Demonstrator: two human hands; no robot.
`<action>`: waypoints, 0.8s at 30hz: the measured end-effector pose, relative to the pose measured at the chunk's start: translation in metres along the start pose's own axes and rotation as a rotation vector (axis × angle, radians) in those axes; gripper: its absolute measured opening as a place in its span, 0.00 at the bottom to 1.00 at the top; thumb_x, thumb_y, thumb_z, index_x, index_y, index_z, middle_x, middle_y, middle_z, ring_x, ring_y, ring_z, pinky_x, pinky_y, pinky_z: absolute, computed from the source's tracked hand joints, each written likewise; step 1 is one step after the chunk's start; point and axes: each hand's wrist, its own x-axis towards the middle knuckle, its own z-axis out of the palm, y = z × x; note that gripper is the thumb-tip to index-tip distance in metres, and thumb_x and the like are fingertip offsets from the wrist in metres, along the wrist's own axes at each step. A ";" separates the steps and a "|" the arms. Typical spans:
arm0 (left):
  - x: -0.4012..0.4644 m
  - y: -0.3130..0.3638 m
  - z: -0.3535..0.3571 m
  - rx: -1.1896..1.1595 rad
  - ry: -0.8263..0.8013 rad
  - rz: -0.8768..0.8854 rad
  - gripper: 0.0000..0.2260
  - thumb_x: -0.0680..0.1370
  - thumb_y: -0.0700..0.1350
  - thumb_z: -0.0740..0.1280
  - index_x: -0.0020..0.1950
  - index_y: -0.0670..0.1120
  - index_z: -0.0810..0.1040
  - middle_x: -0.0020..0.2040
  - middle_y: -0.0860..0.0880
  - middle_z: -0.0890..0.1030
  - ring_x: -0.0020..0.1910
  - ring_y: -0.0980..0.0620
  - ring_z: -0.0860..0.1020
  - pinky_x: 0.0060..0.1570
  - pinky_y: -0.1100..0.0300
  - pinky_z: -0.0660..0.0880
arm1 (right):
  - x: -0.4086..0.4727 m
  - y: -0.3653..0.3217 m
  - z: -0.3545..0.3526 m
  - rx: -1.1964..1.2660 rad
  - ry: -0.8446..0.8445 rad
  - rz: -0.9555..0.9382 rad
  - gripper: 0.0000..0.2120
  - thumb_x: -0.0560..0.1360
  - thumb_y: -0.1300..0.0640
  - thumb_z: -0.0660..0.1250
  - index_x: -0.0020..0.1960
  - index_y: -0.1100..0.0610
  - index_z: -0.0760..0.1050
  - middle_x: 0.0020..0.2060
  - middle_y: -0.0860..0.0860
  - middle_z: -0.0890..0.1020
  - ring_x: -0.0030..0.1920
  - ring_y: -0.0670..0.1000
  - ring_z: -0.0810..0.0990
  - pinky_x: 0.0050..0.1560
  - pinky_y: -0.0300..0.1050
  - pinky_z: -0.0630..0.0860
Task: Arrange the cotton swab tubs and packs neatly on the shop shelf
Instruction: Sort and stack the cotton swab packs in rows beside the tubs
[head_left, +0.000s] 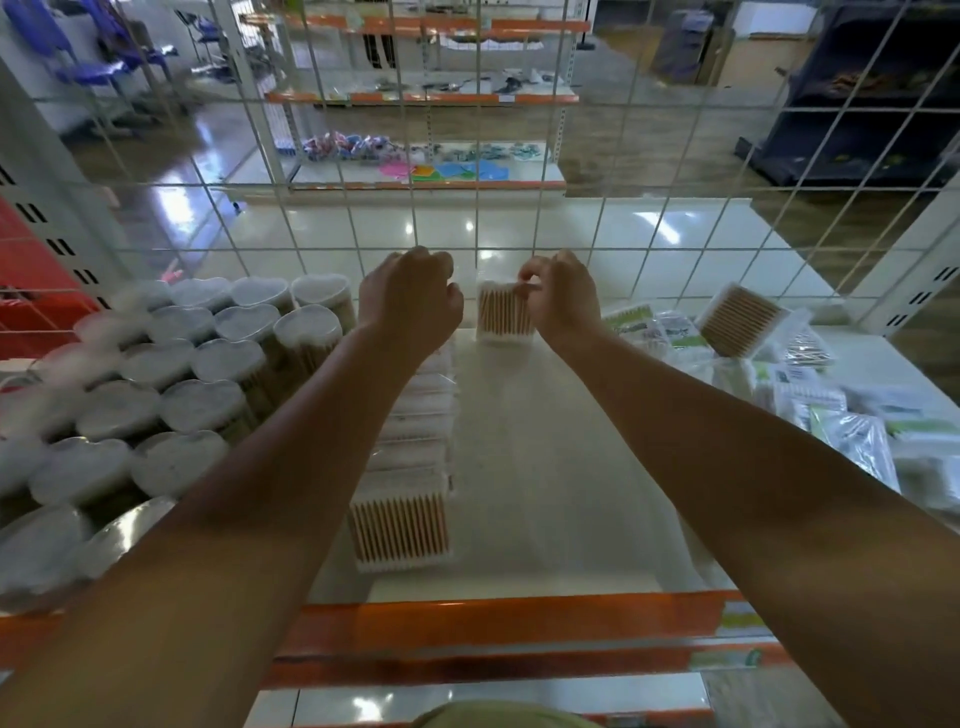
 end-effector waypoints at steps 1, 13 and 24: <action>0.000 -0.002 0.000 -0.003 0.001 -0.007 0.12 0.78 0.46 0.61 0.56 0.40 0.77 0.52 0.43 0.80 0.52 0.45 0.77 0.47 0.56 0.71 | 0.000 -0.002 0.000 0.005 0.007 -0.010 0.09 0.75 0.61 0.64 0.53 0.61 0.79 0.52 0.60 0.77 0.51 0.57 0.77 0.47 0.43 0.70; -0.009 -0.005 -0.001 -0.051 -0.031 0.009 0.12 0.78 0.46 0.61 0.58 0.41 0.77 0.52 0.43 0.79 0.50 0.46 0.77 0.47 0.55 0.73 | 0.003 -0.014 0.004 -0.063 -0.002 -0.098 0.08 0.76 0.62 0.63 0.52 0.61 0.80 0.50 0.60 0.78 0.50 0.58 0.77 0.47 0.44 0.70; -0.017 0.001 -0.004 -0.041 -0.043 0.011 0.12 0.78 0.46 0.61 0.57 0.41 0.77 0.53 0.44 0.79 0.51 0.46 0.77 0.47 0.55 0.72 | 0.002 -0.017 0.002 -0.192 -0.011 -0.120 0.08 0.76 0.63 0.62 0.52 0.63 0.78 0.50 0.59 0.77 0.48 0.57 0.78 0.46 0.47 0.75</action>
